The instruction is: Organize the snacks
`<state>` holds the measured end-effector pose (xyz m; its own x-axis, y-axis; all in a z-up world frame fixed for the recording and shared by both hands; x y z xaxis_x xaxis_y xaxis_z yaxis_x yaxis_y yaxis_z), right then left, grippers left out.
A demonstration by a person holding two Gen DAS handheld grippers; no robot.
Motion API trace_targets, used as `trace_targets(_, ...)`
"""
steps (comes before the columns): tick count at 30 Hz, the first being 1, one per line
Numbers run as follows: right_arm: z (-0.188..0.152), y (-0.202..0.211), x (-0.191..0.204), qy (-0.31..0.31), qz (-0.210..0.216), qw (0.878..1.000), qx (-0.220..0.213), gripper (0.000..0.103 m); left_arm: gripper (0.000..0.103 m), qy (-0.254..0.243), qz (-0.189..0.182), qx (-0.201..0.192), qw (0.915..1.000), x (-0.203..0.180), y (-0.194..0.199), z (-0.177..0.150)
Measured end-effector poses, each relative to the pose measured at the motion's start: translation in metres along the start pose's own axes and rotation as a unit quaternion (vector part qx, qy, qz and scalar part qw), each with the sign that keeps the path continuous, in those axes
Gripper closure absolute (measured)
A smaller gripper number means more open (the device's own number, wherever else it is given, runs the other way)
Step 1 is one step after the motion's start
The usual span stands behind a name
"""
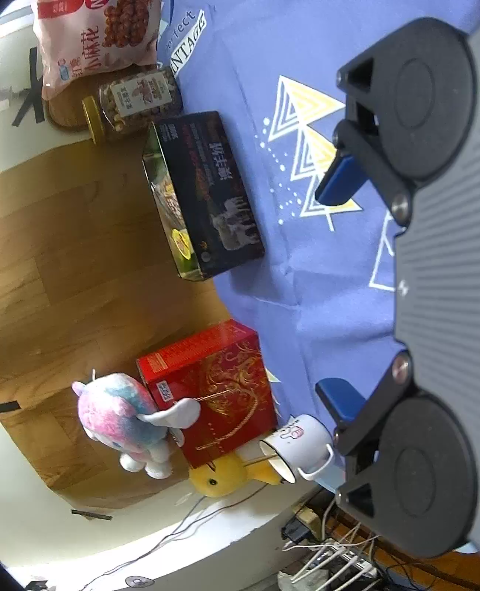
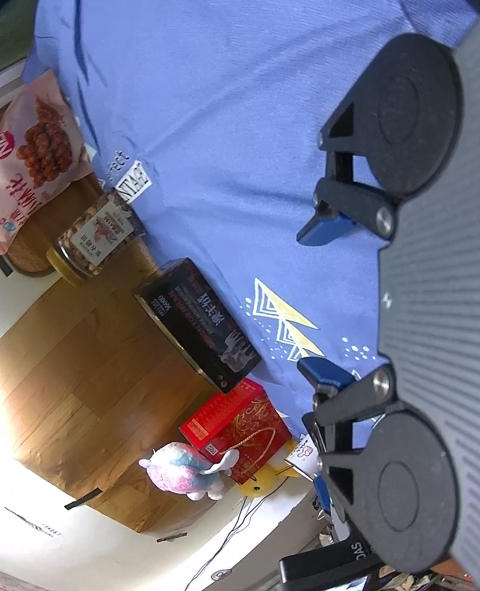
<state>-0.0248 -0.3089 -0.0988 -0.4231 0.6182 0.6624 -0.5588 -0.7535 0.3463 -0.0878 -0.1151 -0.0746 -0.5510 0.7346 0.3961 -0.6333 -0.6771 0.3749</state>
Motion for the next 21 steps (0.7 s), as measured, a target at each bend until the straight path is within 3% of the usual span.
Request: trace_targets(21,0.0026,0.0040,-0.0032,0.005,-0.004,1.000,-0.010,0.033,0.000,0.001,-0.018,0.016,0.9997,-0.0084,0.0032,-0.0014)
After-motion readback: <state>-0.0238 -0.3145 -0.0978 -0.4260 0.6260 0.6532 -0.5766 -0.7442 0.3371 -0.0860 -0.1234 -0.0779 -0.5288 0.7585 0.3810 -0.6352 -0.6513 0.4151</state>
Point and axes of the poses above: each gripper's, at about its wrist camera, not at the fingertips, and y roughly against the way its jaws point, x to its left, z to its top, the point moved 8 cm from there along -y, roughly the way its jaws point, and after that the axes turned 9 degrees about -x, right-handed, at the moved point
